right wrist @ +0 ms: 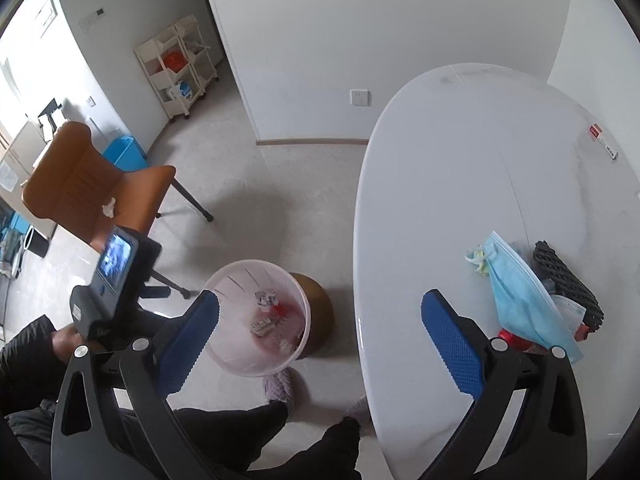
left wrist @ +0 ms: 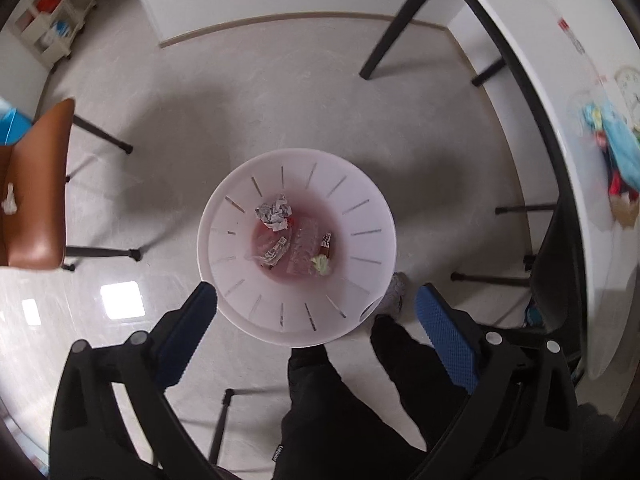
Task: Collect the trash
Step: 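Move both tools back over the table toward the remaining trash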
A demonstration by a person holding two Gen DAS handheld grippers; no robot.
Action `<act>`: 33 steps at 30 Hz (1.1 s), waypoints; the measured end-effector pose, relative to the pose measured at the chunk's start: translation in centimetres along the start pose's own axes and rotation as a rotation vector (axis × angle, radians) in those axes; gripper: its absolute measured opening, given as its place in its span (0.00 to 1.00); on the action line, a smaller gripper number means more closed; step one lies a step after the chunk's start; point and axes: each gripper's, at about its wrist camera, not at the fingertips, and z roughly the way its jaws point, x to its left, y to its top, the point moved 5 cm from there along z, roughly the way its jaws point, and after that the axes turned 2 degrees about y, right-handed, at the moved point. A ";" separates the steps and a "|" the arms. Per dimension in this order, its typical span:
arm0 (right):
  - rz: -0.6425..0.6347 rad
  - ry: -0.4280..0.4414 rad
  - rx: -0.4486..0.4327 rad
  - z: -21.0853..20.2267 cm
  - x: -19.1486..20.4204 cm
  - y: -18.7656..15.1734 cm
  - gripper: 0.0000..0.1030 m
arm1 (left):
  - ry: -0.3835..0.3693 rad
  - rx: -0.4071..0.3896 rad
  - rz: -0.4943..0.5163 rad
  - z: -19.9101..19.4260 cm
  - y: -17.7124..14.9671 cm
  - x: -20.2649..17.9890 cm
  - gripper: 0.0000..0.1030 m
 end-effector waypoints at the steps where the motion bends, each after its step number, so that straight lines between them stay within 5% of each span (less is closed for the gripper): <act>1: 0.001 0.003 0.000 -0.1 -0.2 -0.1 0.97 | 0.009 -0.018 -0.009 -0.8 0.1 0.1 0.92; 8: -0.011 0.028 -0.051 -2.3 -0.8 0.8 0.97 | 0.132 -0.180 -0.059 -9.3 1.3 -0.3 0.92; 16: -0.042 0.066 -0.146 -5.5 -0.4 2.4 0.97 | 0.162 -0.334 -0.104 -18.1 2.3 -2.2 0.92; 27: -0.020 0.095 -0.165 -5.9 -1.5 1.7 0.97 | 0.129 -0.368 -0.088 -20.5 2.5 -5.7 0.92; 33: 0.046 0.074 -0.168 -6.4 -4.4 -0.2 0.97 | 0.089 -0.377 0.000 -20.3 2.6 -10.2 0.92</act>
